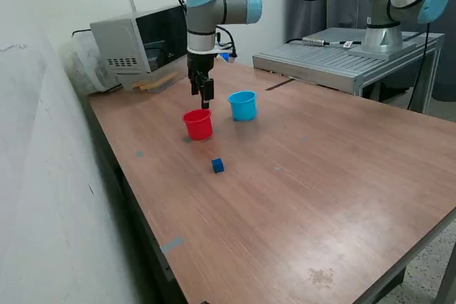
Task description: Place red objects in the red bin, and blue objects in the blue bin.
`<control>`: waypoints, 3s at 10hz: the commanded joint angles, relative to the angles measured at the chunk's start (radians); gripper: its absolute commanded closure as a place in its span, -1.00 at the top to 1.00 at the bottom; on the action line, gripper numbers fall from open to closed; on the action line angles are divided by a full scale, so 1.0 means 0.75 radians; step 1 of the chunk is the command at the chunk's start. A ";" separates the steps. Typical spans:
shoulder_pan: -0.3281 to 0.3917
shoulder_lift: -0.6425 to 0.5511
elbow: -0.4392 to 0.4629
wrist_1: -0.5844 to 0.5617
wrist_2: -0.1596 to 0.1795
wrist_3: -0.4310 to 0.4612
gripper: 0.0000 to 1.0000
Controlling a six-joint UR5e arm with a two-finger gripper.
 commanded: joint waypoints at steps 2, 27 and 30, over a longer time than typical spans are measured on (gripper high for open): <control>0.214 -0.031 0.022 0.010 0.008 0.039 1.00; 0.275 0.386 -0.540 0.244 0.282 0.667 1.00; 0.208 0.388 -0.532 0.201 0.276 0.642 1.00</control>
